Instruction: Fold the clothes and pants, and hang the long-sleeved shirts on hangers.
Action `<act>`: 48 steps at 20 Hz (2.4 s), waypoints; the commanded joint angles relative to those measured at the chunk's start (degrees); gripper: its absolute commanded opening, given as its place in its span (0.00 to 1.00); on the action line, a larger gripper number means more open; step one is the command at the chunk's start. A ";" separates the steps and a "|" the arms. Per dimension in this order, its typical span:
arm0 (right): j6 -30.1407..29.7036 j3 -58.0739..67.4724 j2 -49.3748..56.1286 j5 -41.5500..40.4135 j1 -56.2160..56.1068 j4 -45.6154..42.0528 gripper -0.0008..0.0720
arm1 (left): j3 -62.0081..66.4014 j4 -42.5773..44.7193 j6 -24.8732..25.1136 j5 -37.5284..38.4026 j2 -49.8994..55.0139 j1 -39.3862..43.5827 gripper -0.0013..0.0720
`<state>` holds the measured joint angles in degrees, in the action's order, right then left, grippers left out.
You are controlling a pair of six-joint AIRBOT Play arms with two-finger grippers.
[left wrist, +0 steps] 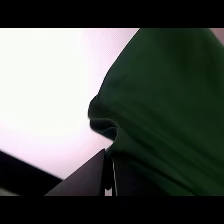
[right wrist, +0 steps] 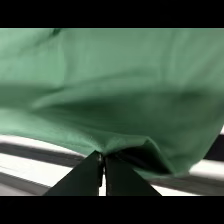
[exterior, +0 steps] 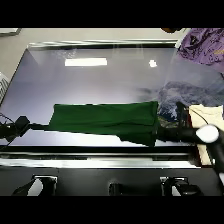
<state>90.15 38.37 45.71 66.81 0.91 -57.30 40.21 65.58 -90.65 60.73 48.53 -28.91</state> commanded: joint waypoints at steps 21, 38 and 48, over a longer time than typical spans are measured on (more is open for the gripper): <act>-2.27 26.56 42.84 -12.52 -0.02 -6.62 0.20 | 26.60 -3.10 1.46 -10.54 43.82 18.40 0.54; -19.61 34.32 51.95 13.25 26.99 9.38 0.93 | 36.15 1.05 1.49 2.58 36.81 14.47 0.88; -23.10 34.10 59.80 12.83 23.19 16.13 0.93 | 36.15 1.05 1.46 2.49 36.83 14.47 0.88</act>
<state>68.51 72.55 104.07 80.29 26.37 -41.69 76.29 66.61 -89.19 63.16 85.41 -14.39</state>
